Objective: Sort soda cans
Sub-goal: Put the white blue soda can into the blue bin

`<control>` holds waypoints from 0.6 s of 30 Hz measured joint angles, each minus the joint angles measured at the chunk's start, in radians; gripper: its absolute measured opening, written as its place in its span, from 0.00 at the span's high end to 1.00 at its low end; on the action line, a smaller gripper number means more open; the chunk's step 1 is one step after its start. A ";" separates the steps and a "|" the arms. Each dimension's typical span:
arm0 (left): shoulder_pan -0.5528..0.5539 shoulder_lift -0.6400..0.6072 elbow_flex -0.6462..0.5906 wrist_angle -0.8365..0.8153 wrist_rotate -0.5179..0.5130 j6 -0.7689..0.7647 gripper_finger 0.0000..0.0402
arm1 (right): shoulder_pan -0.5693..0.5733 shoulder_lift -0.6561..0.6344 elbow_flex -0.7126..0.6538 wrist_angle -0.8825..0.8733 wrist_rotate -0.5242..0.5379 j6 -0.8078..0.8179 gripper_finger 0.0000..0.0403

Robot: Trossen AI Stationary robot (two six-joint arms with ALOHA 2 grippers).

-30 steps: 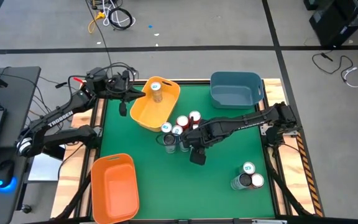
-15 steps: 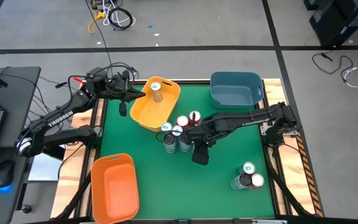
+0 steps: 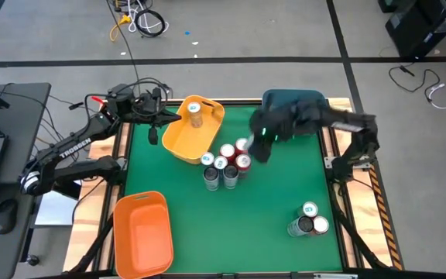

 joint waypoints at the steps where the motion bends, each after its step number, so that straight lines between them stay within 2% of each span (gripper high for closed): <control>1: 0.000 0.000 0.000 -0.001 0.000 0.000 0.99 | -0.036 -0.012 0.000 0.000 0.030 -0.016 0.39; 9: 0.000 0.000 0.000 0.000 0.000 0.004 0.99 | -0.373 -0.062 0.000 0.001 0.066 -0.165 0.39; 13: 0.000 0.000 0.000 0.001 0.000 0.004 0.99 | -0.556 -0.056 -0.007 0.003 0.019 -0.239 0.39; 18: 0.000 0.000 0.000 0.000 0.000 0.004 0.99 | -0.746 -0.057 -0.098 0.003 -0.024 -0.256 0.39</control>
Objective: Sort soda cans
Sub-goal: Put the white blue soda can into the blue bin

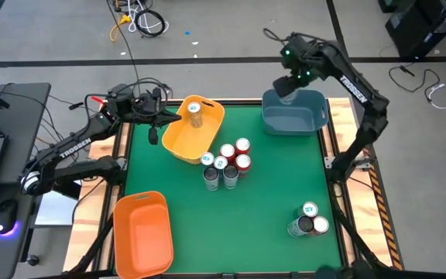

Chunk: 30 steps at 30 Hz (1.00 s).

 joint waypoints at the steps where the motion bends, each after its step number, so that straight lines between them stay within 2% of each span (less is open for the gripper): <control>1: 0.000 0.000 0.000 0.000 0.000 0.000 0.99 | -0.030 0.000 -0.025 -0.001 0.000 0.000 0.39; 8: 0.000 0.000 0.000 0.000 0.000 0.000 0.99 | -0.187 -0.003 -0.189 0.010 0.022 0.015 0.39; 13: 0.000 0.000 0.000 -0.001 0.000 0.000 0.99 | -0.271 -0.003 -0.289 0.086 0.032 0.036 0.39; 24: 0.000 0.000 0.000 -0.005 0.000 0.000 0.99 | -0.341 -0.003 -0.474 0.306 -0.007 0.074 0.39; 30: 0.000 0.000 0.000 -0.005 0.000 0.000 0.99 | -0.349 -0.004 -0.524 0.384 -0.043 0.090 0.39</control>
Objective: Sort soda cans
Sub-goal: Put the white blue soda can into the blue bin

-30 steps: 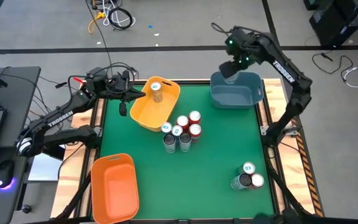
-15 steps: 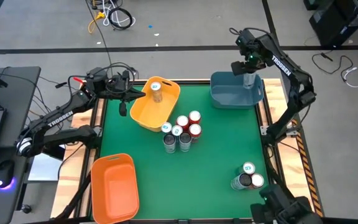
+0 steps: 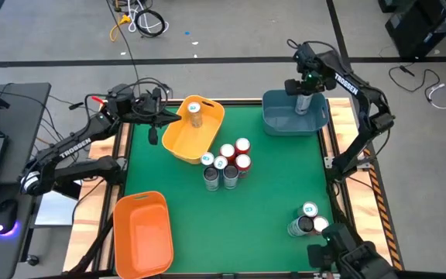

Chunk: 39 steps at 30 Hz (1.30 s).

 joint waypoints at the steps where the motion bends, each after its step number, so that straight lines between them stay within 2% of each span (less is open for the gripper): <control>1: 0.000 0.000 0.000 0.000 0.000 0.000 0.99 | 0.000 0.000 -0.004 0.004 -0.002 0.001 0.39; 16: 0.000 0.000 0.000 -0.021 0.000 0.000 0.99 | -0.001 0.000 -0.045 0.051 -0.014 -0.023 0.39; 23: 0.000 0.000 0.000 -0.022 0.000 -0.001 0.99 | -0.001 0.000 -0.047 0.070 -0.001 -0.022 0.27; 33: 0.000 0.000 0.000 -0.022 0.000 -0.003 0.99 | -0.001 0.000 -0.047 0.067 0.023 -0.064 0.30; 37: 0.000 0.000 0.000 -0.022 0.000 -0.004 0.99 | -0.001 -0.002 -0.047 0.063 0.081 -0.085 0.28; 39: 0.000 0.000 0.000 -0.022 0.000 -0.004 0.99 | -0.001 -0.004 -0.041 0.065 0.073 -0.106 0.26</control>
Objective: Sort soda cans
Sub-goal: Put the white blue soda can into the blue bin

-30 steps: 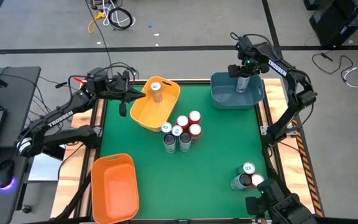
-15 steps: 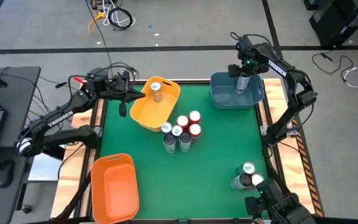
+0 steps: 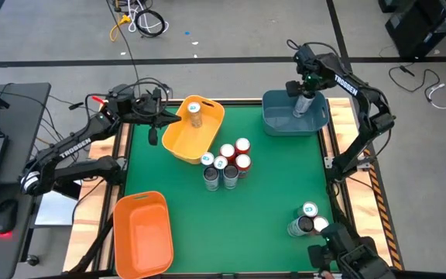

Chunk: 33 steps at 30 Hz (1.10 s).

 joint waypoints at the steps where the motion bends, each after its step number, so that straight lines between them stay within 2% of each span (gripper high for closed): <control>1: 0.000 0.000 0.000 0.000 0.000 0.000 0.99 | 0.000 0.000 0.010 0.001 -0.001 -0.017 0.25; 10: 0.000 0.000 0.000 0.000 -0.002 0.000 0.99 | 0.026 -0.001 0.152 -0.065 -0.002 -0.089 0.18; 14: 0.000 0.000 0.000 0.003 -0.005 0.000 0.99 | 0.100 -0.002 0.240 -0.083 -0.073 -0.129 0.17; 17: 0.000 0.000 0.000 0.006 -0.006 0.000 0.99 | 0.204 -0.003 0.292 -0.087 -0.149 -0.168 0.18; 19: 0.000 0.000 0.000 0.002 -0.006 0.000 0.99 | 0.285 -0.003 0.315 -0.096 -0.238 -0.199 0.19; 23: 0.000 0.000 0.000 0.002 -0.006 0.000 0.99 | 0.467 -0.007 0.320 -0.072 -0.362 -0.235 0.20; 29: 0.000 0.000 0.000 0.001 -0.006 0.000 0.99 | 0.760 -0.007 0.320 -0.041 -0.373 -0.203 0.18; 33: 0.000 0.000 0.000 0.001 -0.006 0.000 0.99 | 0.930 -0.007 0.320 0.008 -0.308 -0.149 0.16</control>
